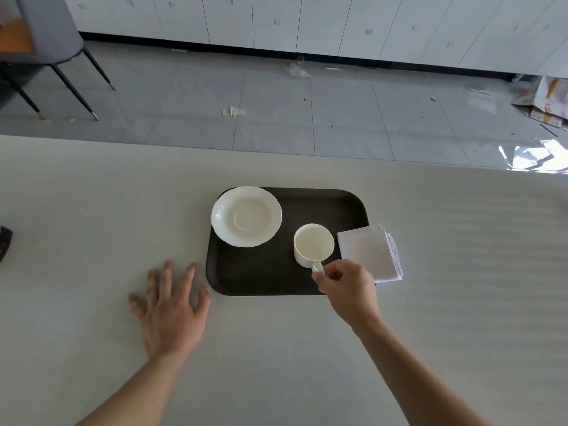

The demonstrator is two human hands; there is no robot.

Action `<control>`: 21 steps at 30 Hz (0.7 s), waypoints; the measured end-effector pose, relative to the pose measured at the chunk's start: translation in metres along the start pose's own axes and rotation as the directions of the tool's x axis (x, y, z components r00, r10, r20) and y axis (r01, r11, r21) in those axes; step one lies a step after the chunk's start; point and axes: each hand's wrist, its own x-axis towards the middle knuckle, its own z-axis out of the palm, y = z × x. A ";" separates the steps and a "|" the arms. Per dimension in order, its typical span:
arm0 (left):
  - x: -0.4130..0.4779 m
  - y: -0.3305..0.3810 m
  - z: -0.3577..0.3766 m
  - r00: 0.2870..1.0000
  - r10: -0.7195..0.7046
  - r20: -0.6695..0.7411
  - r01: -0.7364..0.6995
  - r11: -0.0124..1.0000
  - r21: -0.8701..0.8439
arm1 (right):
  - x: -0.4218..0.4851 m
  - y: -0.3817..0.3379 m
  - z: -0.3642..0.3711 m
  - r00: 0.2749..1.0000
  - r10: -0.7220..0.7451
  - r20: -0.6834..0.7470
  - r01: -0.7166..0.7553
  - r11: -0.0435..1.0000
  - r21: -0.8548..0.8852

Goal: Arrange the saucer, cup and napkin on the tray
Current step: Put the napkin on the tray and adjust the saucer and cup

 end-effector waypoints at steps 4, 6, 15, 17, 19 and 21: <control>-0.001 0.001 -0.002 1.000 0.002 -0.004 -0.002 1.000 -0.003 | 0.010 -0.007 0.007 0.999 0.024 -0.027 -0.023 0.999 0.029; -0.001 0.001 -0.002 1.000 0.000 -0.008 0.000 1.000 -0.003 | 0.017 -0.010 0.012 0.999 0.031 -0.038 -0.029 0.999 0.036; -0.001 0.001 0.000 1.000 0.003 -0.021 -0.003 1.000 -0.002 | 0.045 -0.021 0.024 0.995 0.023 -0.100 -0.017 0.998 0.059; -0.001 0.000 0.000 1.000 0.006 -0.024 -0.006 1.000 0.002 | 0.049 -0.022 0.024 0.995 0.021 -0.101 -0.015 0.998 0.061; -0.001 0.000 0.000 1.000 0.006 -0.029 -0.006 1.000 -0.001 | 0.052 -0.024 0.025 0.994 0.023 -0.103 -0.017 0.998 0.056; -0.001 0.000 0.000 1.000 0.008 -0.029 -0.008 1.000 0.001 | 0.054 -0.025 0.027 0.995 0.028 -0.098 -0.022 0.998 0.053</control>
